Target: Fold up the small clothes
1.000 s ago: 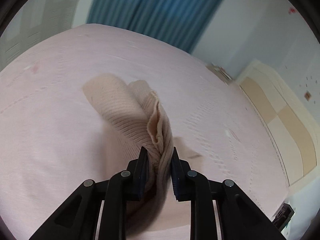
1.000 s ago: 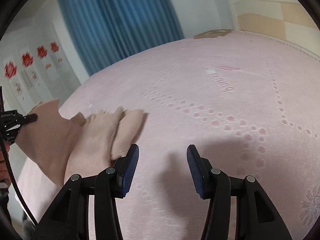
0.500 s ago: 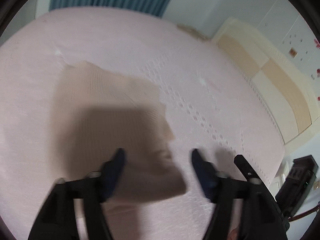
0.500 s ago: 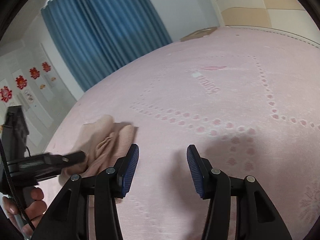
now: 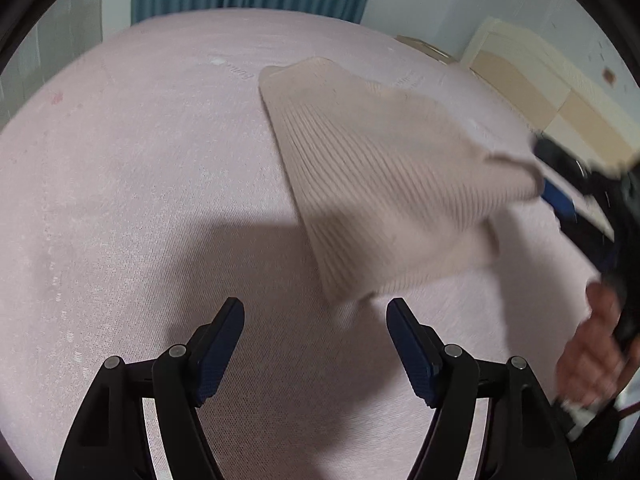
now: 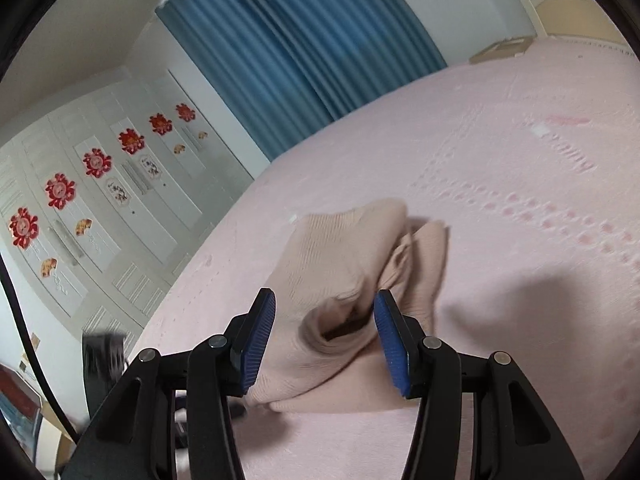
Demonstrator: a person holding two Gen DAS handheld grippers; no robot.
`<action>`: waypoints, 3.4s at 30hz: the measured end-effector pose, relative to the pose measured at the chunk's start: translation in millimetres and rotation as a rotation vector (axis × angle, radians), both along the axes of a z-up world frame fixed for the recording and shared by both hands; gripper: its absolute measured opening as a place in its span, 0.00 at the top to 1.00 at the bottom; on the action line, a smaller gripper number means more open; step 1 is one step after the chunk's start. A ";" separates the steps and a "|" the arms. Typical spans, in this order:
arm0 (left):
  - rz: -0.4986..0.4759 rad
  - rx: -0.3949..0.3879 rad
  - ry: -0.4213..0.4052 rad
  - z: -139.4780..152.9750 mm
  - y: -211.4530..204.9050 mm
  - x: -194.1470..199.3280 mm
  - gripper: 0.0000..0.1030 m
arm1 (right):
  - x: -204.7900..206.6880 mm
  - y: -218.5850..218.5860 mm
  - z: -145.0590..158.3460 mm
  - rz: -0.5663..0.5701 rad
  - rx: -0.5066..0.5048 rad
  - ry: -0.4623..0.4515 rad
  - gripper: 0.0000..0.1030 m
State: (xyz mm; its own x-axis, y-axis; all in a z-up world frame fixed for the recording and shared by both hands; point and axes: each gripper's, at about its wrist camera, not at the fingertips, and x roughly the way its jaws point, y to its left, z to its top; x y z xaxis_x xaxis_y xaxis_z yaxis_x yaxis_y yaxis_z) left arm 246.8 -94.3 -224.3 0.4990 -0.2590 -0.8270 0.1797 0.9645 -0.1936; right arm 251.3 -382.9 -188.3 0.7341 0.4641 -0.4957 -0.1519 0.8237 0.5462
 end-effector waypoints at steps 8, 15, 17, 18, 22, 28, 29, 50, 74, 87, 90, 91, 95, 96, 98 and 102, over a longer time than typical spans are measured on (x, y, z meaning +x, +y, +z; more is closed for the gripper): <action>-0.030 0.078 -0.092 -6.1 -28.9 4.9 0.61 | 17.3 15.0 -23.0 -0.013 -0.002 0.060 0.84; -0.059 -0.039 -0.144 9.9 -9.9 0.2 0.83 | -11.6 -23.8 -12.7 -0.053 0.021 0.008 0.95; -0.068 -0.032 -0.132 9.9 -8.6 -0.8 0.83 | -7.5 -20.8 -30.9 -0.060 -0.053 0.127 0.95; -0.070 -0.026 -0.122 5.2 -10.6 5.4 0.83 | -5.6 -18.2 -36.8 -0.054 -0.066 0.159 0.95; -0.077 -0.040 -0.087 -8.5 -10.3 18.7 0.77 | -3.6 -4.5 -29.9 -0.025 -0.153 0.128 0.86; -0.102 -0.097 -0.057 -16.3 1.4 26.1 0.68 | 19.8 4.8 -6.9 -0.058 -0.155 0.045 0.71; -0.109 -0.104 -0.056 -17.1 2.0 29.1 0.68 | 37.0 10.3 -10.6 -0.066 -0.195 0.097 0.71; -0.138 -0.133 -0.069 -11.7 19.0 14.3 0.77 | 17.9 -48.4 -39.6 -0.095 0.007 0.147 0.53; 0.135 -0.205 -0.098 -2.9 111.9 -13.7 0.72 | 67.9 -22.9 -78.6 0.058 0.130 0.365 0.65; 0.125 -0.224 -0.104 1.2 120.6 -16.8 0.72 | 71.0 -22.8 -89.2 -0.019 0.163 0.420 0.30; 0.126 -0.230 -0.098 0.3 122.9 -14.0 0.72 | 76.1 -12.1 -82.5 -0.005 0.107 0.412 0.56; 0.128 -0.233 -0.099 0.8 123.8 -13.3 0.72 | 74.7 -12.3 -78.1 -0.003 0.115 0.402 0.62; 0.166 -0.225 -0.130 5.0 128.6 -15.6 0.72 | 64.1 -10.7 -45.9 -0.016 0.149 0.341 0.69; 0.174 -0.223 -0.138 6.2 130.1 -16.9 0.72 | 60.2 -8.4 -35.4 -0.022 0.144 0.325 0.70; 0.189 -0.227 -0.149 8.7 134.8 -20.0 0.72 | 51.2 -2.3 -11.8 -0.038 0.115 0.288 0.71; 0.207 -0.252 -0.172 14.6 147.8 -28.9 0.72 | 31.2 3.5 34.6 -0.069 0.078 0.225 0.72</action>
State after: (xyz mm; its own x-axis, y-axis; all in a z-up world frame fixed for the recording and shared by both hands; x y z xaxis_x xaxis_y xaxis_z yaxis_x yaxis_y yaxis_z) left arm 217.9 53.6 -209.7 0.6880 -0.3234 -0.6496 0.0367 0.9095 -0.4140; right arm 282.5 -379.3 -153.7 0.6402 0.4599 -0.6153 0.0359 0.7822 0.6220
